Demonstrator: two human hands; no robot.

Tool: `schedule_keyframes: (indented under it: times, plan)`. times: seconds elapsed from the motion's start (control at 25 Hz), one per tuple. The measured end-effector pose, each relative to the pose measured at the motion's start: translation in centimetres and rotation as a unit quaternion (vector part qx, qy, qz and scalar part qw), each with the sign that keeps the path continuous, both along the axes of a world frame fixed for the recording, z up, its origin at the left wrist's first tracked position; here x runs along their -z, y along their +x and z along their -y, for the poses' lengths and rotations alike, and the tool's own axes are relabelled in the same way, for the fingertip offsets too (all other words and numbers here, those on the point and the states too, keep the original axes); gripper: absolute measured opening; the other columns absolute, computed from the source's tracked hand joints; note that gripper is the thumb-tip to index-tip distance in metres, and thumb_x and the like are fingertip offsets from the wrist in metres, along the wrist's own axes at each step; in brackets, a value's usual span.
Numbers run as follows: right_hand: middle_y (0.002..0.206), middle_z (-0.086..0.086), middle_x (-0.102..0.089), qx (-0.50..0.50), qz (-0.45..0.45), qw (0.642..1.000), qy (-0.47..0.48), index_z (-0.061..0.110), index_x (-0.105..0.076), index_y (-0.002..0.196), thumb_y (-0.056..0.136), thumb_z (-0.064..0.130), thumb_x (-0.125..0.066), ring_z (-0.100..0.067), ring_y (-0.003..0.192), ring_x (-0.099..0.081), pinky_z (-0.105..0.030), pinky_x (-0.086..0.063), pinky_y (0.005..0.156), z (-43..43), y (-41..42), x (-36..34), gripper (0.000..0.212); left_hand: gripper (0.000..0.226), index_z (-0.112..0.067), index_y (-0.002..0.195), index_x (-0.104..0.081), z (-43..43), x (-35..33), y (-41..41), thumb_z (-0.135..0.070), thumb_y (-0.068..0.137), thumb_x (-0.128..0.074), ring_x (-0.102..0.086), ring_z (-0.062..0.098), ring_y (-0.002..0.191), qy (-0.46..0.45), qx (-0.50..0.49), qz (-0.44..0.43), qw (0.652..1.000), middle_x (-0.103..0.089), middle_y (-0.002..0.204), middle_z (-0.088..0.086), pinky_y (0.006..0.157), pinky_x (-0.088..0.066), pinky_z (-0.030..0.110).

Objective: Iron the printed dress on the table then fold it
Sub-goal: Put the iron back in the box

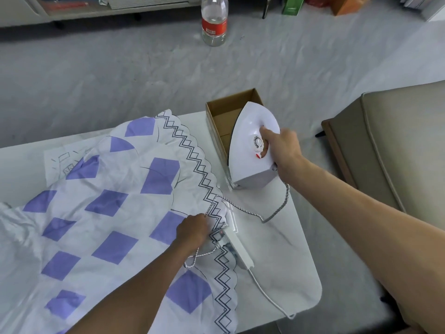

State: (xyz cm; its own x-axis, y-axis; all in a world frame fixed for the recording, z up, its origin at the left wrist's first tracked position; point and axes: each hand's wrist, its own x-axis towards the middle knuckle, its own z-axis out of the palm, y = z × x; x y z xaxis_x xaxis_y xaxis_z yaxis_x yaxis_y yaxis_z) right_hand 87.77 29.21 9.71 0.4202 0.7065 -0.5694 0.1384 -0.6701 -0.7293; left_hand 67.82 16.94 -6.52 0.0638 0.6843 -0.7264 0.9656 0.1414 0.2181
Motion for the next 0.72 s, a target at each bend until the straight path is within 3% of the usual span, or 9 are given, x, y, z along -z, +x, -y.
schedule_keyframes:
  times: [0.12, 0.2, 0.28, 0.4, 0.48, 0.6, 0.72]
  plan:
    - [0.092, -0.011, -0.065, -0.031, -0.003, 0.999, -0.013, 0.005, -0.060, 0.110, 0.094, 0.038, -0.055, -0.019, 0.058, -0.058, -0.019, -0.035, 0.041, -0.2, 1.0, 0.8, 0.037, 0.024, -0.015, 0.093, -0.057, -0.1, 0.0, 3.2, -0.027, 0.101, -0.038, -0.061, 0.027, 0.095, -0.044, -0.053, 0.054, 0.996, -0.065, 0.107, 0.010, 0.076, -0.048, 0.033]
    - [0.091, -0.009, -0.065, -0.066, 0.029, 0.997, -0.006, 0.006, -0.060, 0.107, 0.093, 0.037, -0.056, -0.016, 0.058, -0.058, -0.023, -0.038, 0.048, -0.5, 1.8, 1.2, 0.034, 0.022, -0.013, 0.081, -0.055, -0.6, -0.2, 5.4, -0.019, 0.099, -0.044, -0.063, 0.021, 0.079, -0.057, -0.111, 0.106, 0.986, -0.068, 0.093, 0.008, 0.068, -0.051, 0.030]
    - [0.081, -0.005, -0.061, -0.126, 0.079, 0.989, 0.010, 0.010, -0.058, 0.095, 0.090, 0.035, -0.057, -0.016, 0.054, -0.058, -0.025, -0.040, 0.051, -1.0, 2.7, 1.1, 0.025, 0.024, -0.009, 0.080, -0.056, -1.4, -0.5, 7.5, -0.010, 0.100, -0.042, -0.068, 0.022, 0.072, -0.108, -0.219, 0.206, 0.948, -0.069, 0.087, 0.012, 0.064, -0.058, 0.033]
    - [0.074, -0.006, -0.062, -0.158, 0.114, 0.981, 0.017, 0.010, -0.058, 0.094, 0.086, 0.034, -0.058, -0.021, 0.055, -0.060, -0.027, -0.045, 0.055, -2.7, 3.9, 0.8, 0.025, 0.013, -0.002, 0.091, -0.055, -2.9, -1.5, 10.1, -0.003, 0.099, -0.045, -0.069, 0.030, 0.079, -0.206, -0.332, 0.311, 0.866, -0.068, 0.098, 0.022, 0.070, -0.061, 0.036]
    - [0.073, -0.007, -0.062, -0.157, 0.120, 0.980, 0.017, 0.008, -0.059, 0.099, 0.086, 0.033, -0.058, -0.020, 0.057, -0.059, -0.027, -0.043, 0.054, -4.6, 4.4, 0.9, 0.028, 0.008, -0.004, 0.093, -0.058, -3.6, -1.2, 10.9, -0.003, 0.095, -0.050, -0.068, 0.025, 0.077, -0.198, -0.309, 0.317, 0.875, -0.070, 0.099, 0.018, 0.072, -0.058, 0.034]
    - [0.079, -0.006, -0.061, -0.183, 0.114, 0.976, 0.007, 0.008, -0.057, 0.103, 0.089, 0.030, -0.054, -0.018, 0.059, -0.057, -0.026, -0.040, 0.051, -7.3, 3.7, 1.5, 0.026, 0.016, -0.006, 0.096, -0.066, -4.5, -1.5, 10.1, -0.015, 0.092, -0.054, -0.065, 0.017, 0.069, -0.137, -0.259, 0.285, 0.912, -0.073, 0.094, 0.009, 0.061, -0.051, 0.027]
    - [0.069, -0.007, -0.057, -0.215, 0.098, 0.972, -0.010, 0.011, -0.053, 0.080, 0.092, 0.023, -0.049, -0.019, 0.056, -0.051, -0.023, -0.036, 0.044, -8.7, 2.4, 3.2, 0.017, 0.019, -0.003, 0.102, -0.067, -5.4, -2.2, 8.0, -0.012, 0.092, -0.053, -0.063, 0.016, 0.071, -0.139, -0.291, 0.309, 0.895, -0.071, 0.093, 0.009, 0.057, -0.047, 0.023]
